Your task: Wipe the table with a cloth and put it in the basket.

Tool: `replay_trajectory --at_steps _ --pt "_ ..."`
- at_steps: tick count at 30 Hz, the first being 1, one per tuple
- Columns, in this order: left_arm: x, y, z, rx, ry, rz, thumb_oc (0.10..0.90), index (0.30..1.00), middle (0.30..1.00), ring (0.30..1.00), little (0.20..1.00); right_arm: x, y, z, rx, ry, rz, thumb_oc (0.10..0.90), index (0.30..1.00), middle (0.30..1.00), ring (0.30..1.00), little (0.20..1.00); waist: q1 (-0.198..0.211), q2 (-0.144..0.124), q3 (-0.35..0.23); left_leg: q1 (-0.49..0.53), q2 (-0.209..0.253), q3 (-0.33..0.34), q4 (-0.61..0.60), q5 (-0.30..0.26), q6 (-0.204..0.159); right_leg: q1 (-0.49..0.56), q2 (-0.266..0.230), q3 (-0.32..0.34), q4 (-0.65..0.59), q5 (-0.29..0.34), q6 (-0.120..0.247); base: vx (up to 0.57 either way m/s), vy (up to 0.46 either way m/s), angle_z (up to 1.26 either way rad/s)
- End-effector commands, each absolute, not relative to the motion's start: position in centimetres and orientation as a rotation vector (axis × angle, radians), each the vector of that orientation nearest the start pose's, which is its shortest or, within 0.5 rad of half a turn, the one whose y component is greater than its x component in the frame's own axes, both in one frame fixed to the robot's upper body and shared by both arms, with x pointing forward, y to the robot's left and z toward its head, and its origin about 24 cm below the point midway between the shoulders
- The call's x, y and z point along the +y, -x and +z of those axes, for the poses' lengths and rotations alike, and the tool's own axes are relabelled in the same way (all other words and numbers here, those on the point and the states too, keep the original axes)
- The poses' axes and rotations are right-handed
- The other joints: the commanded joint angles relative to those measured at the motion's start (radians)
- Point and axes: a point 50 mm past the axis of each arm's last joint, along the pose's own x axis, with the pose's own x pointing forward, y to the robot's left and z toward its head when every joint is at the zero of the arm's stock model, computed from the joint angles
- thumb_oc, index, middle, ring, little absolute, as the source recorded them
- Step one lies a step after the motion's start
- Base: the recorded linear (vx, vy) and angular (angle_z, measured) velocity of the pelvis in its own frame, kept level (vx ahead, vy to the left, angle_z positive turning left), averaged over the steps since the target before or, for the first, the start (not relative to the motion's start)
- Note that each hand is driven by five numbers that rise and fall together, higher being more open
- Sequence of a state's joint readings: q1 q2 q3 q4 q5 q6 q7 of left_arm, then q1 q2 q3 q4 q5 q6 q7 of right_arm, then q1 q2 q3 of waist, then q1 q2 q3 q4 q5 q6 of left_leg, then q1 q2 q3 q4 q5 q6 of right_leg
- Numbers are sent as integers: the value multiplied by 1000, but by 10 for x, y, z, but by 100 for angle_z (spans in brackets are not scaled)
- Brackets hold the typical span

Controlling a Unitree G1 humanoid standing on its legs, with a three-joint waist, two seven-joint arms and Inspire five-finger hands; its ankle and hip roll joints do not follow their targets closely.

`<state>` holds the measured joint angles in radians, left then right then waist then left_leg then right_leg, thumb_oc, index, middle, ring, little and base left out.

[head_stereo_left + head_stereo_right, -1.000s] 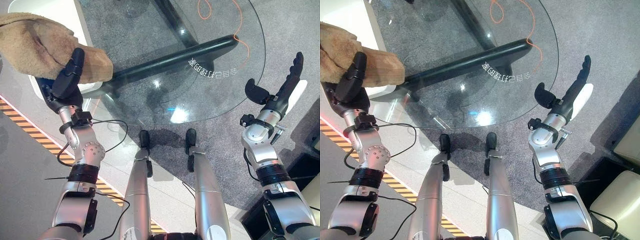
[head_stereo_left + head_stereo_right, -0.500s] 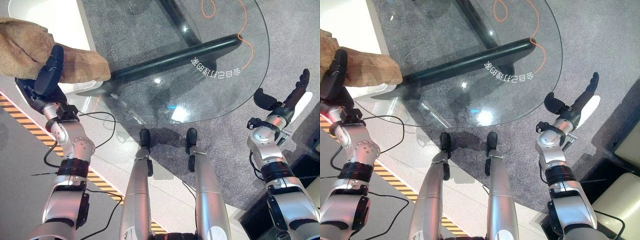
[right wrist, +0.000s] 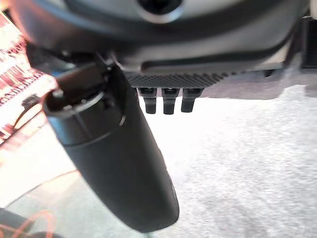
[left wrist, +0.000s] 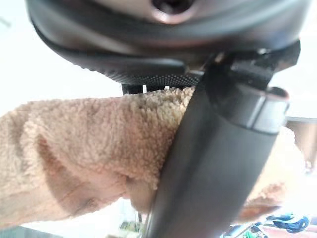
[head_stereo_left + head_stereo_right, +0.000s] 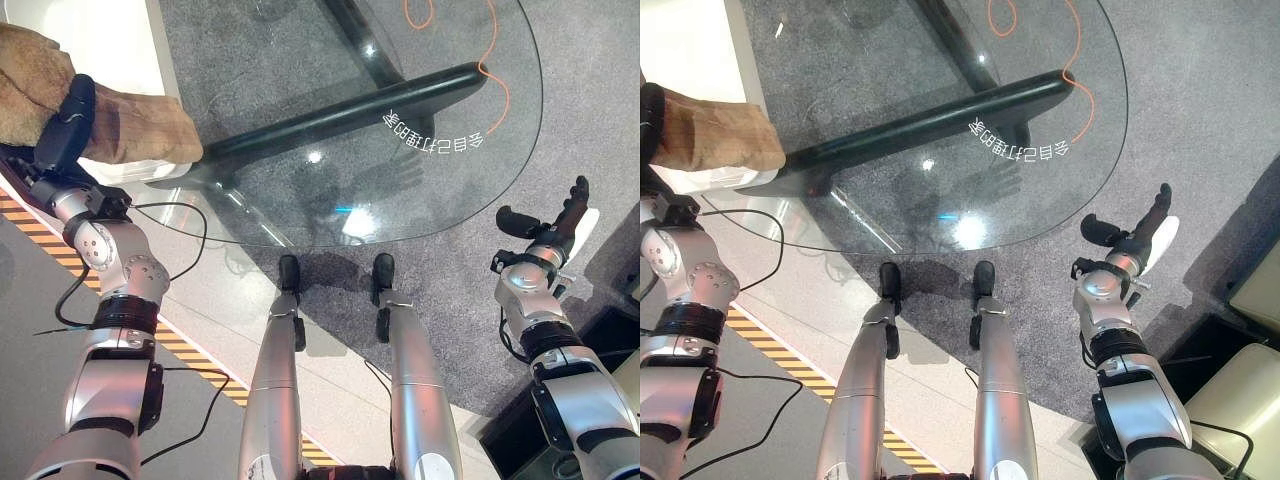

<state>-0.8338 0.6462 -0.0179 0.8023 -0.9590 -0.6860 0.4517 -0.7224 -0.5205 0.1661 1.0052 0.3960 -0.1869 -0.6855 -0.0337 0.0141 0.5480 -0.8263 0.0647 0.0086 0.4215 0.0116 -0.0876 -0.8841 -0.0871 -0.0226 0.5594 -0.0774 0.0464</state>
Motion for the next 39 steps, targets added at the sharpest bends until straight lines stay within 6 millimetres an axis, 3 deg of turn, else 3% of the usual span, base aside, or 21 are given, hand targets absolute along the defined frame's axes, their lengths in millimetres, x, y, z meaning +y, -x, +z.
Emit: replay_trajectory --at_steps 1,11,23,25,27,29,31,33,34,39 --pt "361 -305 290 -1031 376 859 100 300 300 300 200 -321 -339 105 -66 240 -883 800 900 900 900 900 -1 23 -28 45 -61 51 43 -110 60 61 73 -108 18 -94 -47 0 0 0" --pt "371 -315 285 -845 281 969 100 300 300 300 200 -327 -338 102 -40 254 -881 800 900 900 900 900 -4 13 -28 37 -57 50 50 -108 59 56 77 -108 18 -88 -46 0 0 0" --pt "378 -327 270 -661 325 977 100 300 300 300 200 -326 -341 106 -41 265 -878 800 900 900 900 900 -11 8 -28 42 -56 52 45 -103 58 61 79 -108 7 -80 -43 0 0 0" --pt "381 -328 265 -622 336 979 199 385 385 385 299 -327 -341 107 -42 268 -879 800 900 900 900 900 -11 8 -28 43 -56 52 44 -102 57 62 79 -107 4 -79 -43 -3 3 2" --pt "383 -329 261 -576 339 984 229 411 411 411 329 -327 -342 108 -43 271 -879 800 900 900 900 900 -14 7 -28 44 -55 53 41 -100 56 62 80 -107 1 -76 -42 0 0 0" --pt "387 -330 256 -531 344 980 399 556 556 556 499 -328 -342 109 -43 273 -879 800 900 900 900 900 -16 8 -28 44 -54 53 40 -99 55 63 80 -105 0 -75 -41 0 0 0" --pt "389 -331 252 -486 340 975 462 611 611 611 562 -329 -342 109 -42 277 -877 800 900 900 900 900 -18 8 -28 44 -53 54 42 -99 55 62 80 -105 1 -75 -41 0 0 0" --pt "390 -332 251 -458 327 974 657 778 778 778 757 -329 -342 111 -44 279 -878 800 900 900 900 900 -18 9 -28 42 -53 54 44 -99 55 61 78 -105 1 -74 -40 0 0 0" --pt "390 -333 249 -437 331 969 800 900 900 900 900 -329 -343 112 -44 279 -877 800 900 900 900 900 -19 9 -28 42 -52 54 44 -98 55 62 77 -105 1 -74 -40 0 0 0" --pt "392 -334 252 -393 278 989 800 900 900 900 900 -330 -345 116 -49 285 -868 800 900 900 900 900 -24 10 -28 35 -51 55 44 -95 54 57 78 -102 -3 -71 -40 0 0 0"
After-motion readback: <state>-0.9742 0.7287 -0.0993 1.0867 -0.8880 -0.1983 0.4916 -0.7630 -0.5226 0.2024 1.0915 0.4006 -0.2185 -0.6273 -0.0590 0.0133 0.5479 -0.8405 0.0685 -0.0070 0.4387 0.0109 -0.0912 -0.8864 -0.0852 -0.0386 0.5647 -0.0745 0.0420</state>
